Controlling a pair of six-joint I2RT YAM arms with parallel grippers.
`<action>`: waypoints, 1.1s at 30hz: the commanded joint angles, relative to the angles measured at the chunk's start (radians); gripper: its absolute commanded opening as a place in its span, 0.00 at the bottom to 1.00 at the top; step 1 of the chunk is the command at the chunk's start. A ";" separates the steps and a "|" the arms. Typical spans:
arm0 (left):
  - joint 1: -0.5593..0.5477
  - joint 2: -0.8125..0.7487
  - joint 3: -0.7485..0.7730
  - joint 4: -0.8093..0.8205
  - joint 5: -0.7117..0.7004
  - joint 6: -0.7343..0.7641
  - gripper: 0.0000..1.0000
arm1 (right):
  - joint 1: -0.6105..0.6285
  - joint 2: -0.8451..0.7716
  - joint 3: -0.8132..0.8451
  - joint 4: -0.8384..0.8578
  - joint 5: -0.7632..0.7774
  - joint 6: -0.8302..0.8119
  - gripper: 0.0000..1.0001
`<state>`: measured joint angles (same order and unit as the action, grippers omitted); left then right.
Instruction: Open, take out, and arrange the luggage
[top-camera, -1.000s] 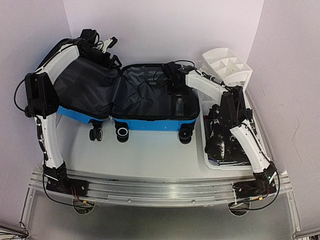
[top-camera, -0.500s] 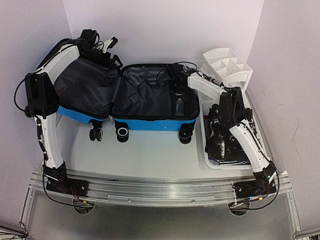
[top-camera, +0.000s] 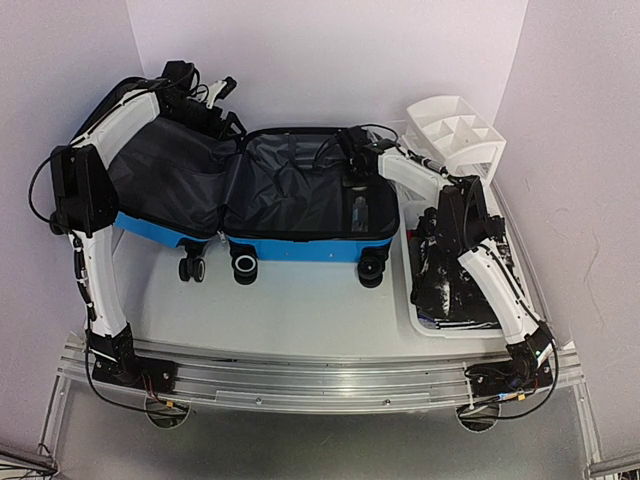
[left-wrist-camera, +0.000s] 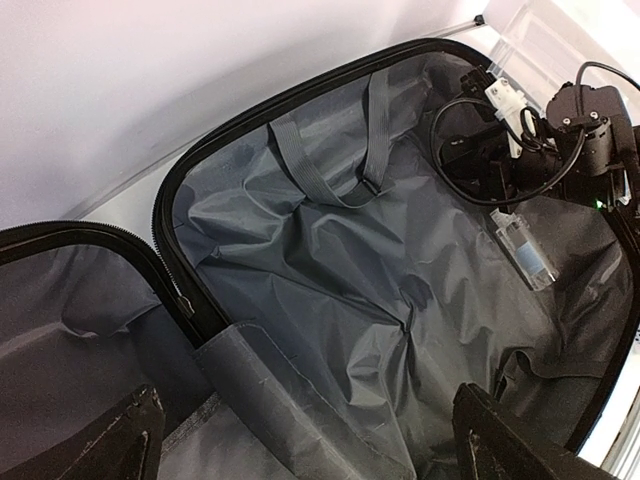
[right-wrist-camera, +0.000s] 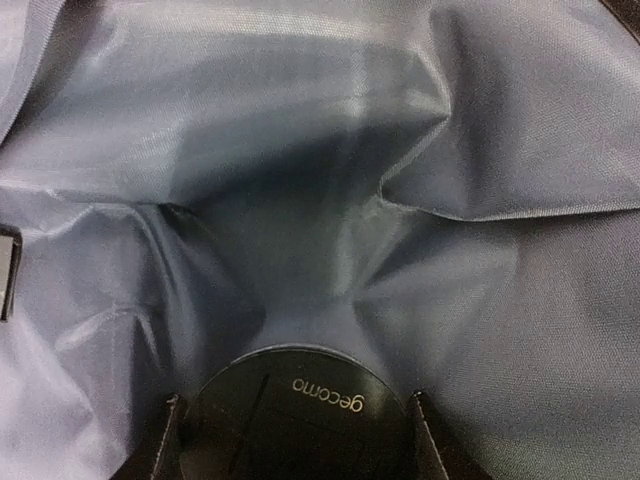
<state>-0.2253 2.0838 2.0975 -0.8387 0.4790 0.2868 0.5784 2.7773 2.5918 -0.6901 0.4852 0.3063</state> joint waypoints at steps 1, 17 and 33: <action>0.005 -0.016 -0.009 -0.006 0.033 -0.015 1.00 | -0.003 -0.032 -0.014 0.023 -0.035 -0.029 0.27; 0.004 -0.020 -0.017 -0.007 0.069 -0.046 0.99 | 0.060 -0.475 -0.139 0.396 -0.500 -0.034 0.17; 0.004 -0.042 -0.049 -0.003 0.081 -0.063 1.00 | -0.132 -0.705 -0.481 0.128 -0.213 0.065 0.17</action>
<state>-0.2253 2.0838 2.0571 -0.8413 0.5327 0.2349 0.5171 2.0437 2.1304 -0.3876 0.2368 0.3059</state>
